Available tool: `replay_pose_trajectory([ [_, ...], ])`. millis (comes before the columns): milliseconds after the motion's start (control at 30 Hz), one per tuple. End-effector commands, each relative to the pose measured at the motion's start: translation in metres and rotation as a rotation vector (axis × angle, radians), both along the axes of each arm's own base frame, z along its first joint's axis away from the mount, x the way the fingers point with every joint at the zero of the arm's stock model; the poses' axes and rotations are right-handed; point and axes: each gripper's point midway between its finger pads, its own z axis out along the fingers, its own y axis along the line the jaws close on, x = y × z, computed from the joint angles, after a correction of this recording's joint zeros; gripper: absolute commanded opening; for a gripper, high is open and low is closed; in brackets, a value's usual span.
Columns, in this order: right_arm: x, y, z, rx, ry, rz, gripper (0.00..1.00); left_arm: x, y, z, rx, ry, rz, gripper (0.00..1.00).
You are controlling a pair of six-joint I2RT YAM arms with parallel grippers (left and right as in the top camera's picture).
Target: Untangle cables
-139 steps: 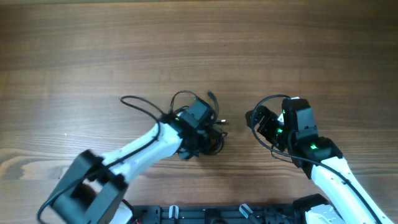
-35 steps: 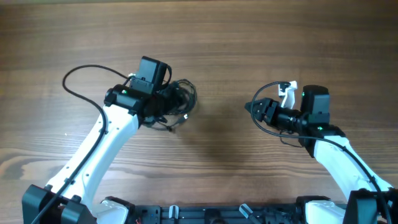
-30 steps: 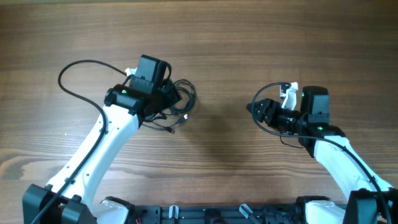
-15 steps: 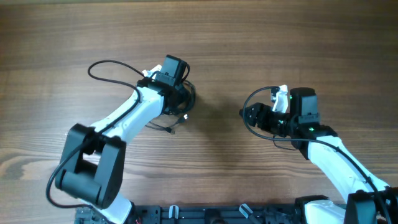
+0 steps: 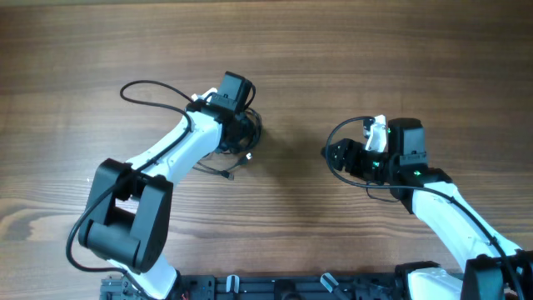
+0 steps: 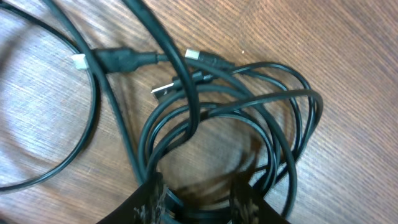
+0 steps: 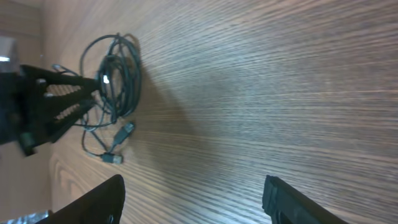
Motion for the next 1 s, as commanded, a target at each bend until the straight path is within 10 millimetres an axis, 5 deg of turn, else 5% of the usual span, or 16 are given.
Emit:
replay_pose_trajectory([
  [0, 0.0, -0.004, -0.004, -0.038, -0.001, -0.006, 0.74, -0.003, -0.001, 0.027, -0.031, -0.009, 0.073, 0.35],
  [133, 0.0, -0.004, -0.004, -0.039, 0.001, -0.005, 0.74, -0.011, 0.003, 0.021, -0.025, 0.031, 0.136, 0.33],
  [233, 0.0, -0.004, -0.004, -0.039, 0.004, -0.005, 0.74, -0.011, 0.004, 0.01, -0.016, 0.05, 0.157, 0.19],
  [367, -0.003, -0.004, -0.006, -0.041, 0.018, -0.004, 0.74, -0.012, 0.005, -0.013, 0.003, 0.093, 0.171, 0.18],
  [567, -0.005, -0.007, -0.01, -0.056, 0.034, -0.011, 0.75, -0.01, 0.003, -0.019, 0.003, 0.093, 0.171, 0.21],
  [633, -0.006, -0.007, -0.01, -0.057, 0.036, -0.011, 0.75, -0.01, 0.003, -0.023, 0.006, 0.099, 0.169, 0.04],
  [700, -0.007, -0.007, -0.01, -0.057, 0.041, -0.011, 0.75, -0.01, 0.002, -0.023, 0.007, 0.099, 0.166, 0.04],
  [800, -0.01, -0.007, -0.012, -0.059, 0.056, -0.01, 0.75, -0.004, 0.002, 0.0, 0.001, 0.064, 0.114, 0.04],
  [967, -0.019, 0.012, -0.001, 0.048, 0.067, 0.071, 0.77, -0.006, -0.007, 0.096, -0.098, -0.078, 0.093, 0.04],
])
